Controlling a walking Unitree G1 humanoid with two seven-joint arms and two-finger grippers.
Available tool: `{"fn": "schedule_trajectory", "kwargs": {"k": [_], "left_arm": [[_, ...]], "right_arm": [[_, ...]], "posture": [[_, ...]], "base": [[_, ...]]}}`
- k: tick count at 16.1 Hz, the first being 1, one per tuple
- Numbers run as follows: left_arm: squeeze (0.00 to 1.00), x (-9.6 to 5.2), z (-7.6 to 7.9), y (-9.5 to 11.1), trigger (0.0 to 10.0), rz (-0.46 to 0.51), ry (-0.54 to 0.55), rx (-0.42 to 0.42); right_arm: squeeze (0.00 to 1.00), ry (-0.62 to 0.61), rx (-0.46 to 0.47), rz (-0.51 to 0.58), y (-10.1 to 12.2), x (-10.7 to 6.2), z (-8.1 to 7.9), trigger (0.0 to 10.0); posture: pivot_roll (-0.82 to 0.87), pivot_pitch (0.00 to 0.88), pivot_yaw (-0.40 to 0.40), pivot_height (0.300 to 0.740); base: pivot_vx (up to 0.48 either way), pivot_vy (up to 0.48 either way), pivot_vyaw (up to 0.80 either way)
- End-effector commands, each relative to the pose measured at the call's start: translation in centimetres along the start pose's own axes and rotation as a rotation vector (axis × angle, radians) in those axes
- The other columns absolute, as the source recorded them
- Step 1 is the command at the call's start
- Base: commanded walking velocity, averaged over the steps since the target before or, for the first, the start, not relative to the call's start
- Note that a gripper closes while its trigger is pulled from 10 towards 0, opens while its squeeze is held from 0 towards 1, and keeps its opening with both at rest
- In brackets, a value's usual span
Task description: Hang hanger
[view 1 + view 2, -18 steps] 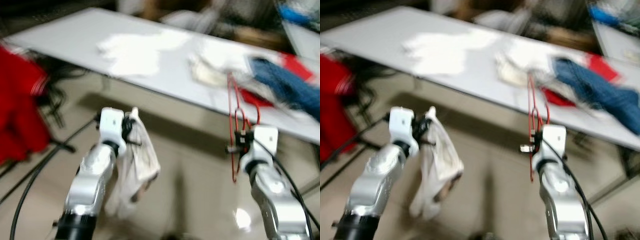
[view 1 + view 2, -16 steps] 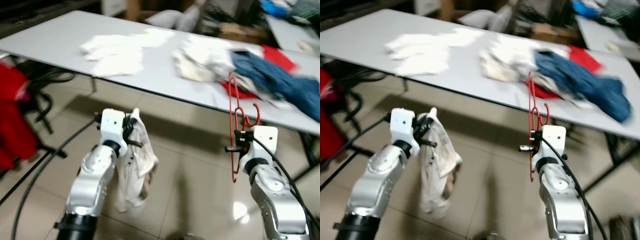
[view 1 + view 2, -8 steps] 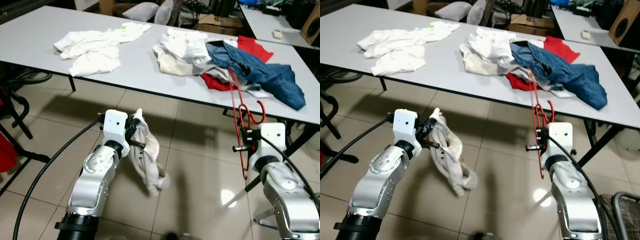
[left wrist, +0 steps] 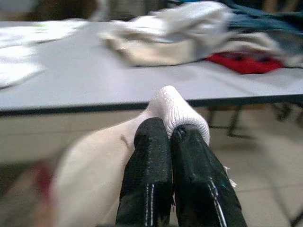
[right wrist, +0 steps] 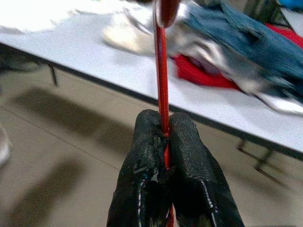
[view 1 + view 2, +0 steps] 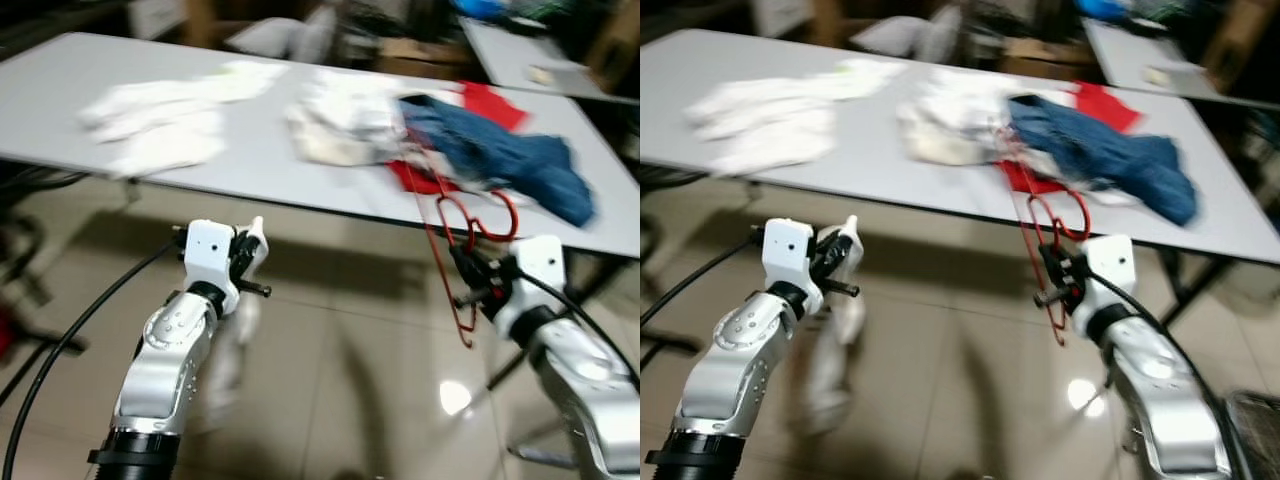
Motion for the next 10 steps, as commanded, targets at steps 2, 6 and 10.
{"fn": "schedule_trajectory", "kwargs": {"k": [2, 6, 10], "left_arm": [[0.0, 0.7, 1.6, 2.6, 10.0, 0.072, -0.098, 0.062], [0.0, 2.3, 2.2, 7.5, 10.0, 0.177, -0.164, 0.106], [0.0, 3.7, 3.1, 11.1, 10.0, 0.223, -0.24, 0.114]], "right_arm": [[0.0, 0.087, -0.041, 0.053, 1.0, -0.9, 0.0, 10.0], [0.0, 0.343, -0.13, 0.048, 1.1, -3.9, 0.3, 10.0], [0.0, 0.543, -0.184, 0.06, 2.3, -6.0, 0.0, 10.0]], "posture": [[0.02, 0.0, -0.04, 0.74], [0.02, 0.0, -0.028, 0.74], [0.03, 0.0, -0.014, 0.74]], "base": [[0.328, 0.0, -0.79], [0.33, 0.0, -0.2], [0.326, 0.0, 0.0]]}}
Point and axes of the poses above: a point about 5 cm out from each wrist's last joint towards the gripper, its own x axis pointing out of the wrist towards the gripper, its own y axis along the axis of the wrist's last joint, z = x × y, the point moved 2 cm from there along x, pointing out of the wrist towards the gripper, and after that the axes turned 15 degrees about -x, right-handed, at the moved point
